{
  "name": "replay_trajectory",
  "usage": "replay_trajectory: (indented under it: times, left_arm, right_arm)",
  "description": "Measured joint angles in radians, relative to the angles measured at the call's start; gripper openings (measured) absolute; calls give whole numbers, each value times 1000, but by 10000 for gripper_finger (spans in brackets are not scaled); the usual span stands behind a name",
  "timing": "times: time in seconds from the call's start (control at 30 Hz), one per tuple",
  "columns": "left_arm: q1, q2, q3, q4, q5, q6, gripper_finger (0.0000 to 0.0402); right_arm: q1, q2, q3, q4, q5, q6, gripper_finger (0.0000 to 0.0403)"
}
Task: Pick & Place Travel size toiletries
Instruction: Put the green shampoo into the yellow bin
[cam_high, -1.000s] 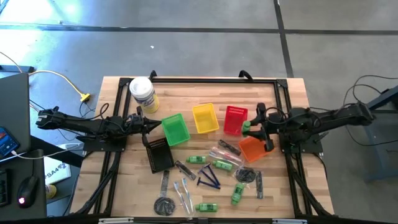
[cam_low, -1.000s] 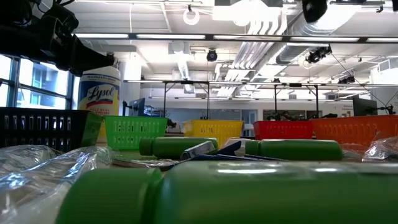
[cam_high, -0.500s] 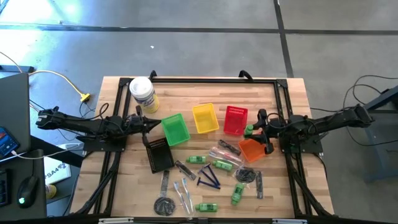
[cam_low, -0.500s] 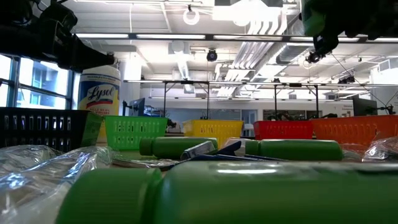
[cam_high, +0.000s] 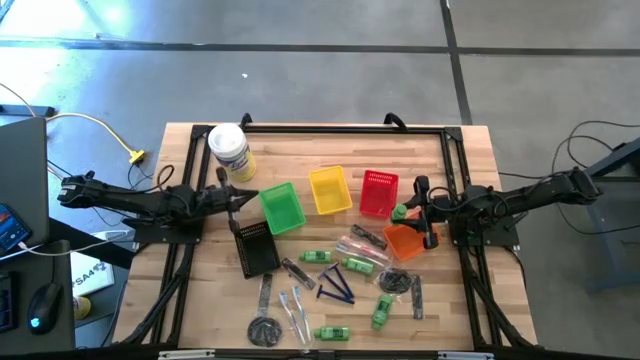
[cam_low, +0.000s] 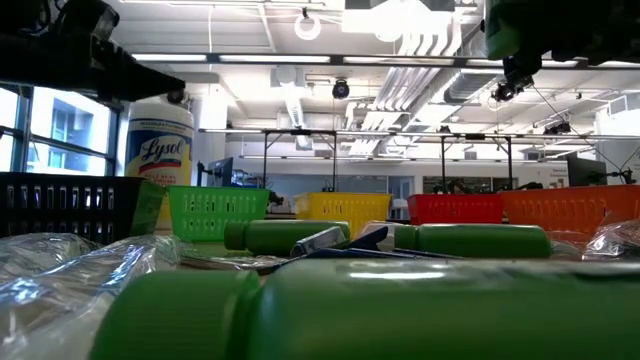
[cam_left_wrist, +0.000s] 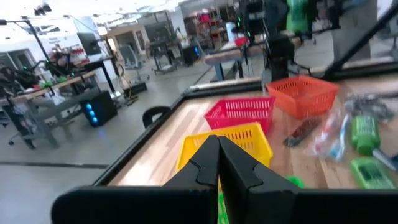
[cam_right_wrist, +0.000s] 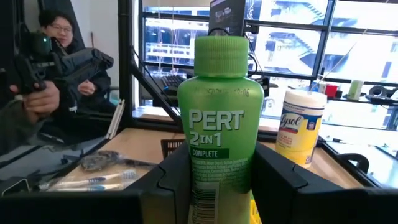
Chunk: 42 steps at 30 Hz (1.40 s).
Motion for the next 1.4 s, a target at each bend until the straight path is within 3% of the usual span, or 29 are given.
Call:
replay_trajectory:
  times: [0.37,0.57,1.03,1.27,1.4]
  left_arm:
    - [0,0,0,62,8,29,0]
    - [0,0,0,83,114,76,0]
    - [0,0,0,99,115,42,0]
    - [0,0,0,70,116,24,0]
    - [0,0,0,75,116,91,0]
  right_arm:
    - [0,39,0,-21,4,33,123]
    - [0,69,0,3,8,48,123]
    - [0,126,0,22,37,118,120]
    - [0,155,0,7,161,130,122]
    - [0,172,0,23,183,135,122]
